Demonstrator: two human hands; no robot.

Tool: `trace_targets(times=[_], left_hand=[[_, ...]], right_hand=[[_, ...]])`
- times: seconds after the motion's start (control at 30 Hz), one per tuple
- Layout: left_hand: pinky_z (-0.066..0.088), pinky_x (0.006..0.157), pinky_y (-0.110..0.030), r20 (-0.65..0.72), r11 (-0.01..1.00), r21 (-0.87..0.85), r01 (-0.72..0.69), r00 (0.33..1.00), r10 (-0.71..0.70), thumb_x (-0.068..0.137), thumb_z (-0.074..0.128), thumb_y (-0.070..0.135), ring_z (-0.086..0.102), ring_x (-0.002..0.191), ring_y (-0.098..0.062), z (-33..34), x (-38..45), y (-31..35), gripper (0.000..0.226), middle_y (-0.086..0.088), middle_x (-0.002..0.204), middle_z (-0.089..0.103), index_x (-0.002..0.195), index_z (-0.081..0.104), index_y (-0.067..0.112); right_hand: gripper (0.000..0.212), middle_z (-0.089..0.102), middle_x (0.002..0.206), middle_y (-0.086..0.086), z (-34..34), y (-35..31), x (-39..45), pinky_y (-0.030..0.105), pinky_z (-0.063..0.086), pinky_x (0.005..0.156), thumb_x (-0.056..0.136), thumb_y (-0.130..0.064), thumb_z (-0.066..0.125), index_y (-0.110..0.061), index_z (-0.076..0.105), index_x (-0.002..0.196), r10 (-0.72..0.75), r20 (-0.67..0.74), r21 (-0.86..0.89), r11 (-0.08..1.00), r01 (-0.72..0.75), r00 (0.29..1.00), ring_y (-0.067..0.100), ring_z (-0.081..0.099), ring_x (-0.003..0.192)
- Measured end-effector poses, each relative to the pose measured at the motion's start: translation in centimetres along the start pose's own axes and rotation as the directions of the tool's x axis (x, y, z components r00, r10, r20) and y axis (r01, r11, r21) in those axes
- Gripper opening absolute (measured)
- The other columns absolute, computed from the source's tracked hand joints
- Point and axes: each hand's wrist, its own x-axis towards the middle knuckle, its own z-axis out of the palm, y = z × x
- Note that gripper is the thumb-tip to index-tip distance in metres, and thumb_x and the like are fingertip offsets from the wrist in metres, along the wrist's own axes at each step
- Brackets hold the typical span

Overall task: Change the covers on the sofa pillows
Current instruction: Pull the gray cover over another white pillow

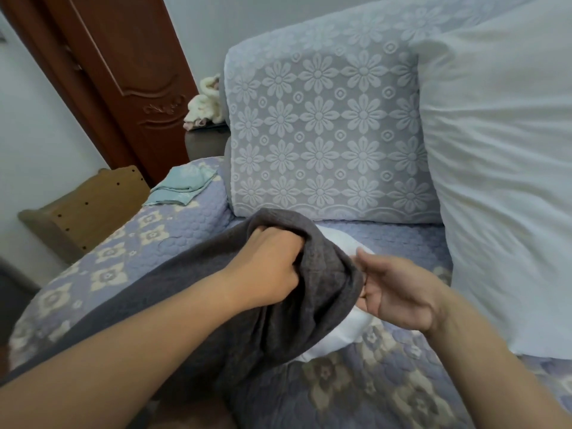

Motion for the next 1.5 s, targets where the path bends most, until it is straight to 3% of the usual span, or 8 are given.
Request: trace_targets(times=[0.2,0.4,0.6,0.97,1.1,1.2,1.37,1.5], left_hand=[[0.046,0.096,-0.038,-0.145,0.999,-0.029,-0.040,0.989,0.036,0.081,0.064,0.014,0.059,0.108,-0.027,1.3,-2.2,0.1,0.024,-0.005,0.114,0.069,0.104,0.071,0.015],[0.045,0.073,-0.033,-0.342,0.958,-0.229,0.171,0.908,-0.243,0.079,0.064,0.006,0.060,0.084,-0.029,3.8,-4.1,2.1,0.010,-0.011,0.090,0.067,0.086,0.064,0.013],[0.039,0.084,-0.030,-0.329,0.988,-0.076,0.132,0.932,-0.150,0.078,0.077,0.017,0.057,0.089,-0.025,5.5,-3.8,2.1,0.010,-0.006,0.087,0.069,0.082,0.070,0.013],[0.049,0.082,-0.036,-0.294,0.992,-0.126,0.022,0.954,-0.058,0.081,0.053,0.025,0.063,0.089,-0.033,3.7,-4.0,0.3,0.024,-0.010,0.089,0.072,0.079,0.072,0.011],[0.041,0.098,-0.046,-0.320,0.994,0.018,-0.106,0.941,0.106,0.076,0.070,0.009,0.064,0.104,-0.031,3.9,-5.0,-0.5,0.010,-0.003,0.095,0.074,0.085,0.075,0.012],[0.040,0.094,-0.049,-0.361,0.988,0.082,-0.131,0.920,0.152,0.067,0.076,0.006,0.064,0.099,-0.030,3.6,-5.8,1.2,0.014,0.000,0.087,0.073,0.079,0.074,0.013],[0.043,0.088,-0.044,-0.495,0.997,0.034,-0.069,0.865,0.077,0.067,0.075,0.003,0.063,0.086,-0.031,-0.7,-4.6,2.4,0.010,-0.006,0.079,0.070,0.072,0.069,0.008],[0.047,0.082,-0.042,-0.421,0.986,0.031,-0.161,0.893,0.159,0.064,0.064,0.000,0.060,0.085,-0.032,-3.2,-4.0,4.2,0.013,-0.009,0.081,0.067,0.074,0.064,0.007]], right_hand=[[0.031,0.064,0.089,0.013,2.1,0.7,-0.4,0.023,0.052,0.076,0.090,0.002,0.061,0.017,0.058,0.117,-0.072,0.059,-0.286,0.954,0.086,0.996,0.017,0.058,0.078],[0.021,0.065,0.072,0.007,3.3,3.2,-0.4,0.029,0.040,0.072,0.092,-0.018,0.070,-0.010,0.070,0.073,-0.327,-0.159,-0.564,0.805,0.186,0.931,0.016,0.052,0.072],[0.039,0.076,0.098,0.013,3.6,4.3,-1.6,0.040,0.048,0.093,0.096,-0.044,0.063,-0.008,0.076,0.092,-0.326,-0.156,-0.620,0.767,0.165,0.932,0.031,0.068,0.092],[0.024,0.073,0.089,0.010,4.2,3.8,-1.7,0.029,0.051,0.076,0.090,-0.018,0.058,0.000,0.073,0.094,-0.166,-0.084,-0.297,0.945,0.134,0.983,0.020,0.066,0.083],[0.046,0.062,0.129,0.018,2.5,2.3,-1.8,0.040,0.038,0.107,0.092,-0.024,0.057,0.002,0.063,0.130,-0.128,-0.166,0.040,0.990,0.137,0.978,0.027,0.055,0.111],[0.046,0.065,0.128,0.020,2.0,2.2,-1.7,0.040,0.038,0.098,0.094,-0.029,0.058,-0.002,0.063,0.131,-0.136,-0.244,-0.076,0.990,0.121,0.960,0.027,0.053,0.108],[0.029,0.076,0.091,0.008,2.6,0.8,-2.2,0.036,0.048,0.080,0.097,-0.023,0.060,0.000,0.077,0.098,-0.408,-0.430,-0.333,0.901,0.278,0.806,0.018,0.066,0.081],[0.048,0.067,0.074,0.008,4.0,-3.2,-2.6,0.037,0.044,0.071,0.096,-0.038,0.059,0.008,0.065,0.083,-0.648,-0.515,-0.620,0.733,0.278,0.560,0.019,0.056,0.073]])
